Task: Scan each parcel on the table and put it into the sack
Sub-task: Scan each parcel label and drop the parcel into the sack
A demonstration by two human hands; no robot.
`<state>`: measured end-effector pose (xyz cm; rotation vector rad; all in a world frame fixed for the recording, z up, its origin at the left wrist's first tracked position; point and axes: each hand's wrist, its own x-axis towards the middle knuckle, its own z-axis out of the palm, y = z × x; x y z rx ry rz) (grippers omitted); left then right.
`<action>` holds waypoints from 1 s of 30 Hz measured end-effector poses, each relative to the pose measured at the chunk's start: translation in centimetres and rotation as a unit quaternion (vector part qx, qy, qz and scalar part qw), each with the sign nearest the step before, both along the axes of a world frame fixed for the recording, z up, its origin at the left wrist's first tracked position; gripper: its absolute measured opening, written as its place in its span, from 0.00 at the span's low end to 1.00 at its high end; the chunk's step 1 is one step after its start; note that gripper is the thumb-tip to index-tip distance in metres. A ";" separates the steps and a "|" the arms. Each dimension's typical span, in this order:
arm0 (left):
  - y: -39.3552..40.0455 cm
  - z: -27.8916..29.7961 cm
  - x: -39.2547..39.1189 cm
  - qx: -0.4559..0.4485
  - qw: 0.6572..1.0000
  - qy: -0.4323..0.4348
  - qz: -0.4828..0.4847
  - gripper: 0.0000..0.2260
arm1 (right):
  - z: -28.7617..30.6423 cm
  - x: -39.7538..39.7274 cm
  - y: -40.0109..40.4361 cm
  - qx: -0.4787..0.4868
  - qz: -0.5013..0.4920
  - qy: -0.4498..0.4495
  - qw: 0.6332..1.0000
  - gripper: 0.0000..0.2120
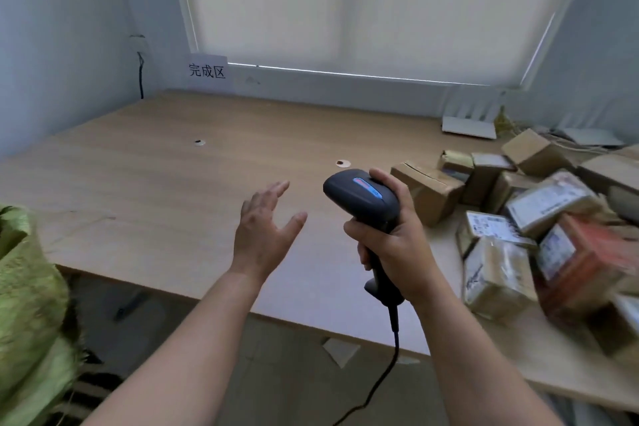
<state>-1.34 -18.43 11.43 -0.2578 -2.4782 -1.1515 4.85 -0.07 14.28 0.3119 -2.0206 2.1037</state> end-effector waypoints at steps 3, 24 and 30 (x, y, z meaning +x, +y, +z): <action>4.9 -0.8 0.2 -0.012 0.999 -0.010 -0.050 0.25 | -0.3 1.6 4.4 -0.001 -0.038 0.004 0.999 0.32; 31.9 -7.3 0.5 -0.112 0.923 -0.154 -0.334 0.29 | -5.2 9.1 23.9 -0.031 -0.332 -0.046 0.942 0.31; 34.3 -9.2 0.1 -0.203 0.917 -0.161 -0.305 0.36 | -6.2 9.1 25.1 -0.040 -0.353 -0.064 0.933 0.30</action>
